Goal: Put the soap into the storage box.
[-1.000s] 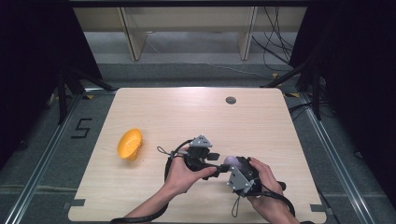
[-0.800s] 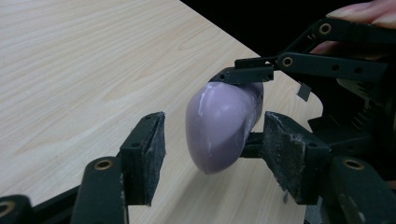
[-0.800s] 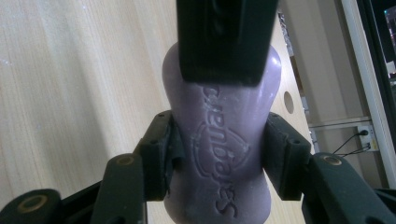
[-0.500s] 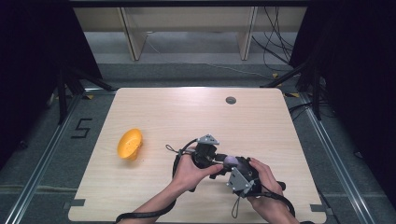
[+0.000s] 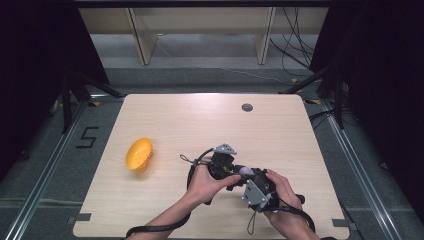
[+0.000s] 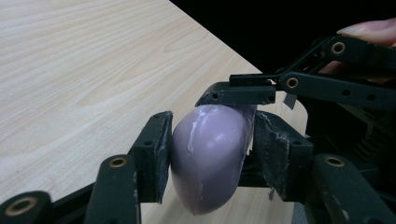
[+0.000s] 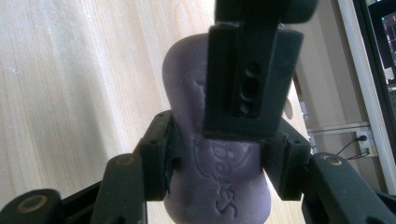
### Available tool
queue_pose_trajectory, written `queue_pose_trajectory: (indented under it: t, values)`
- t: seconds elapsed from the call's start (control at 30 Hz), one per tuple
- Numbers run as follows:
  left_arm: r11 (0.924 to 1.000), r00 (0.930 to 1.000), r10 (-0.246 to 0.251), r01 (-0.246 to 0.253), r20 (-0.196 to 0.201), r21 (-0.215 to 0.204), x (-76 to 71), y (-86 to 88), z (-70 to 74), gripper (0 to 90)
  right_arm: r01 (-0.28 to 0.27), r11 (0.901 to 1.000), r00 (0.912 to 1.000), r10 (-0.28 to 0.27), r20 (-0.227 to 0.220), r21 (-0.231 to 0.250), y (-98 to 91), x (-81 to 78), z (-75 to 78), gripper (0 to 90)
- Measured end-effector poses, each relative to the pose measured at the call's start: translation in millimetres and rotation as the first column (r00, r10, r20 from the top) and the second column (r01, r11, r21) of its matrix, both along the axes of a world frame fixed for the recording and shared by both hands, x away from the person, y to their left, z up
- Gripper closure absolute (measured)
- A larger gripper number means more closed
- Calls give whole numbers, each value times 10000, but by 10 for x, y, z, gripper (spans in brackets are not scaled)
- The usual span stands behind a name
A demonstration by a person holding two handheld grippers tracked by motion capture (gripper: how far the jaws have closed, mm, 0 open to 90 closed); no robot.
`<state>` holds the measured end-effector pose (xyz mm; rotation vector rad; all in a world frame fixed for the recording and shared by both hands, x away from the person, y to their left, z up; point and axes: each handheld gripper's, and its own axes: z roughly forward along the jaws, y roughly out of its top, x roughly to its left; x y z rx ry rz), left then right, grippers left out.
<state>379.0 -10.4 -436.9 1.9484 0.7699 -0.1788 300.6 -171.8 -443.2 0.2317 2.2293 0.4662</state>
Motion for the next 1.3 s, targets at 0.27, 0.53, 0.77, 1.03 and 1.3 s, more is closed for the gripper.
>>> queue_pose_trajectory:
  t: [0.27,0.53,0.77,1.03,1.3]
  values:
    - [10000,10000,-42,42,35,4,9,-6,-1,503,85,9999,9999,-86,148,82,-6,-13,5,505]
    - [9994,9995,-258,254,185,216,-2,4,5,542,-89,9999,9999,90,141,-108,-9,1,1,505]
    - [9992,9990,-326,319,319,224,-27,21,23,581,1973,9785,9789,-1933,-663,603,21,-158,-44,504]
    - [9997,9996,-213,211,159,118,-13,20,15,581,697,9973,9976,-697,16,-228,-15,-57,2,504]
    - [9993,9994,-358,357,40,139,-4,-27,-26,574,-130,9992,9993,143,345,-378,-6,0,31,504]
